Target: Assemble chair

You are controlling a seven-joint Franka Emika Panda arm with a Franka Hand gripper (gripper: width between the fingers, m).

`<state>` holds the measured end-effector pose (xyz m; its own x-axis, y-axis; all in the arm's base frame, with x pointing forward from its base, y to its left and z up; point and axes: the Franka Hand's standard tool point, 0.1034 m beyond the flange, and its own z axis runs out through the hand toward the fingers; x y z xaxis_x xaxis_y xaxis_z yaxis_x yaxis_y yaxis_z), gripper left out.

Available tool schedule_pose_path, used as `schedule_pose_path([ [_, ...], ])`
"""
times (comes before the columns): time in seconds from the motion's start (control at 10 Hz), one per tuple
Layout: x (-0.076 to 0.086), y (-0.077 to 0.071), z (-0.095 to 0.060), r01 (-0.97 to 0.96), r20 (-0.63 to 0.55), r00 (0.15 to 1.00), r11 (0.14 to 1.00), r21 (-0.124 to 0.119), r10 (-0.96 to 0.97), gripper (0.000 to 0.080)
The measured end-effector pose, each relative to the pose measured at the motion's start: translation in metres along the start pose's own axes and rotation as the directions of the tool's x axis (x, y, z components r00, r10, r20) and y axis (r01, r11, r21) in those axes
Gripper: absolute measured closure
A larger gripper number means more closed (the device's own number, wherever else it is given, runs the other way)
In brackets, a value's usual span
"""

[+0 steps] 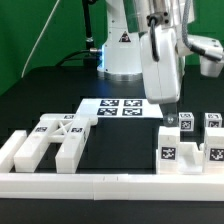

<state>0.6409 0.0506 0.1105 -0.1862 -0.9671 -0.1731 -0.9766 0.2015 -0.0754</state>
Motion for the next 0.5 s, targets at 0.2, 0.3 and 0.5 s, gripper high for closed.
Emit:
schedule_pose_path([
  [0.2, 0.0, 0.0, 0.0005, 0.0, 0.0, 1.0, 1.0, 0.0, 0.0, 0.0151],
  [0.3, 0.0, 0.0001, 0.0007, 0.0, 0.0, 1.0, 1.0, -0.001, 0.0, 0.0151],
  [0.5, 0.0, 0.0003, 0.0009, 0.004, -0.001, 1.0, 1.0, -0.001, -0.004, 0.0151],
])
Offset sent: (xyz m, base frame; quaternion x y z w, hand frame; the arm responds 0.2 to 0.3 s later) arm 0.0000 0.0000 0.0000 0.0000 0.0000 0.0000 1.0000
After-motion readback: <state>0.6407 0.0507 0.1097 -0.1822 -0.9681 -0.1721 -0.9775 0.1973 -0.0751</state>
